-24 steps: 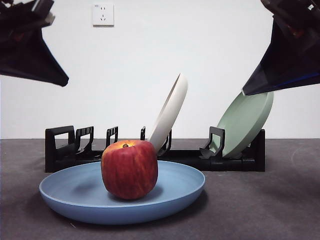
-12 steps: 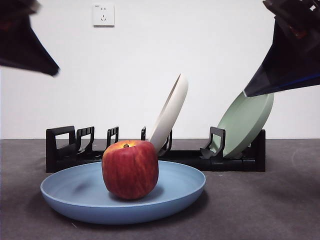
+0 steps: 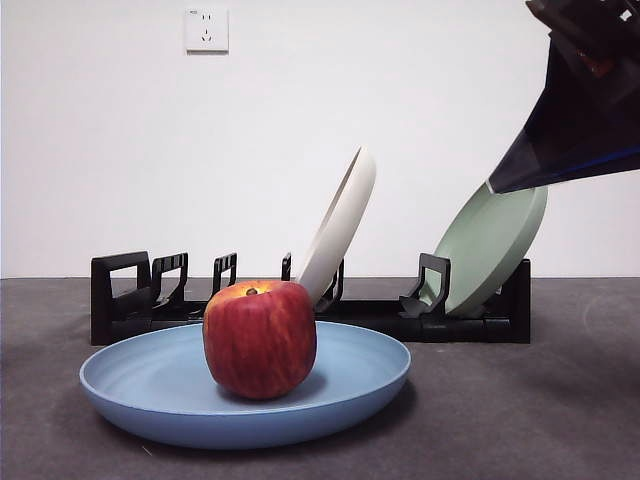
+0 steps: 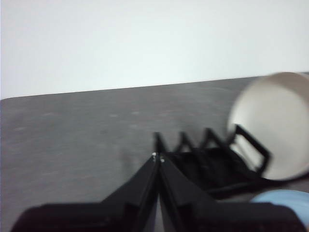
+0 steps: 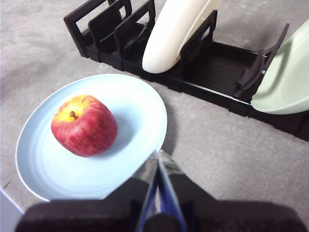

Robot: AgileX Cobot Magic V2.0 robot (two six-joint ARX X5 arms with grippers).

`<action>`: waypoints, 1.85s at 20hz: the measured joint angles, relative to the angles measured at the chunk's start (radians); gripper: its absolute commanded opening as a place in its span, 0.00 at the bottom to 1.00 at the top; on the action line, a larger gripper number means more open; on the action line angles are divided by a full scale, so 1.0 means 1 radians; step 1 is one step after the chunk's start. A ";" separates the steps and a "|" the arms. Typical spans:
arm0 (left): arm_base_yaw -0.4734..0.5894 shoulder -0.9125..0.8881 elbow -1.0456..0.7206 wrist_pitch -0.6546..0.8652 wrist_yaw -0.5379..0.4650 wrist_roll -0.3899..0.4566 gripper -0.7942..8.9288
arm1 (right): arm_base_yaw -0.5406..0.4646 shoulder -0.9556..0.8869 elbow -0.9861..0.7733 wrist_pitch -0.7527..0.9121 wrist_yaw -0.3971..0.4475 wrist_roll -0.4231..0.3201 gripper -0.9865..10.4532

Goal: Take the blue plate from the plate rack,put the plate on the table,take the apple from the table,put the apple in the plate

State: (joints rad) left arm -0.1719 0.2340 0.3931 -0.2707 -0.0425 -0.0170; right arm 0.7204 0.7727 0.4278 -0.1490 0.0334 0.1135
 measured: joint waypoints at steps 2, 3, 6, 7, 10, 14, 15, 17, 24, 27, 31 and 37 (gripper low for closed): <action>0.062 -0.031 -0.024 0.027 0.001 0.001 0.08 | 0.000 0.000 0.000 0.000 0.000 0.000 0.09; 0.084 -0.048 -0.053 0.048 0.002 0.002 0.08 | 0.000 0.000 0.000 0.000 0.000 0.000 0.09; 0.122 -0.104 -0.180 0.128 0.020 0.002 0.08 | 0.000 0.000 0.000 0.000 0.000 0.000 0.09; 0.129 -0.123 -0.219 0.150 0.021 0.002 0.08 | 0.000 0.000 0.000 0.000 0.000 0.000 0.09; 0.138 -0.181 -0.322 0.198 0.021 0.002 0.08 | 0.000 0.000 0.000 0.000 0.000 0.000 0.09; 0.145 -0.228 -0.376 0.149 0.021 -0.010 0.08 | 0.000 0.000 0.000 0.000 0.000 0.000 0.09; 0.145 -0.229 -0.376 0.127 0.021 -0.010 0.08 | 0.000 0.000 0.000 0.000 0.000 0.000 0.09; 0.145 -0.229 -0.376 0.084 0.022 -0.011 0.08 | 0.000 0.000 0.000 0.000 0.000 0.000 0.09; 0.145 -0.230 -0.376 0.084 0.024 -0.029 0.08 | 0.000 0.000 0.000 0.000 0.000 0.000 0.09; 0.145 -0.229 -0.376 0.084 0.024 -0.030 0.08 | 0.000 0.000 0.000 0.000 0.000 0.000 0.09; 0.145 -0.229 -0.376 0.084 0.024 -0.033 0.08 | 0.000 0.000 0.000 0.000 0.000 0.000 0.09; 0.145 -0.229 -0.376 0.084 0.024 -0.036 0.08 | -0.024 -0.060 0.000 -0.108 0.054 -0.017 0.09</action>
State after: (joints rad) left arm -0.0269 0.0048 0.0170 -0.1867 -0.0189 -0.0528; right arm 0.6960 0.7124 0.4278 -0.2569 0.0872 0.0963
